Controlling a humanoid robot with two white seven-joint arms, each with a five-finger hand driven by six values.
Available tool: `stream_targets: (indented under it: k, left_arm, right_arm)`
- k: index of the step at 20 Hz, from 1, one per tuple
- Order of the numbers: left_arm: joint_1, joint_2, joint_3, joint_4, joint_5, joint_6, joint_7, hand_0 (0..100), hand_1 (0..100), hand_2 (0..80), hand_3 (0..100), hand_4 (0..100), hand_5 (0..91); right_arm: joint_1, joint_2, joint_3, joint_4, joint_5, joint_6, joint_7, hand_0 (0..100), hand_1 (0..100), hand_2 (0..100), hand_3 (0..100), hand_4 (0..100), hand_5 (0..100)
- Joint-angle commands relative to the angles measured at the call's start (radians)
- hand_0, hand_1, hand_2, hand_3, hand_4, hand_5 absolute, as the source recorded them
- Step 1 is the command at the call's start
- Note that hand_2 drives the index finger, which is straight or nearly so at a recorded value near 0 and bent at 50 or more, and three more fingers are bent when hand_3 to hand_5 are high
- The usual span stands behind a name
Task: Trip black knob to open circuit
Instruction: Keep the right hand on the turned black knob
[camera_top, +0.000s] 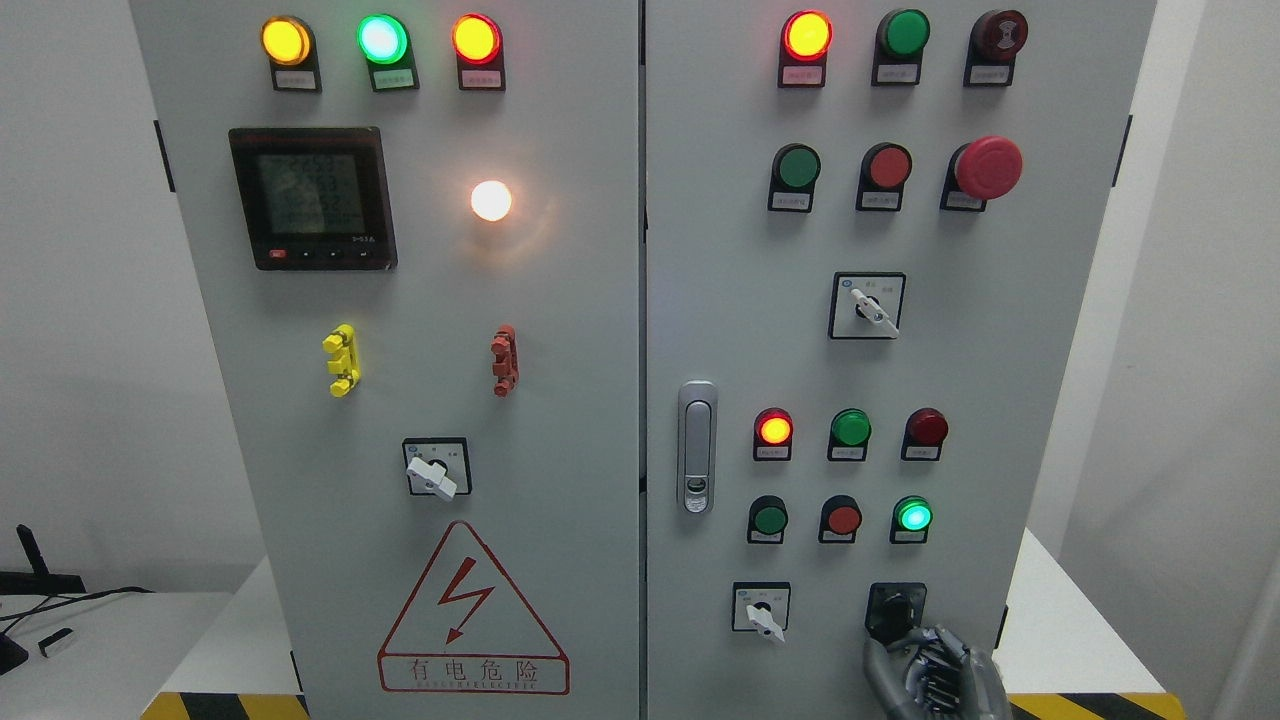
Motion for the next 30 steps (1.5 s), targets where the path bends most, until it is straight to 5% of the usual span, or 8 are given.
stream_targets:
  k: [1, 30]
  left_arm:
    - [0.000, 0.001, 0.000, 0.000, 0.005, 0.000, 0.000, 12, 39, 0.0, 0, 0, 0.0]
    - [0.000, -0.001, 0.000, 0.000, 0.005, 0.000, 0.000, 12, 39, 0.0, 0, 0, 0.0]
  right_arm:
    - [0.001, 0.000, 0.011, 0.005, 0.001, 0.003, -0.001, 39, 70, 49, 92, 100, 100]
    - [-0.005, -0.006, -0.023, 0.015, 0.001, -0.002, -0.001, 39, 69, 49, 91, 100, 100]
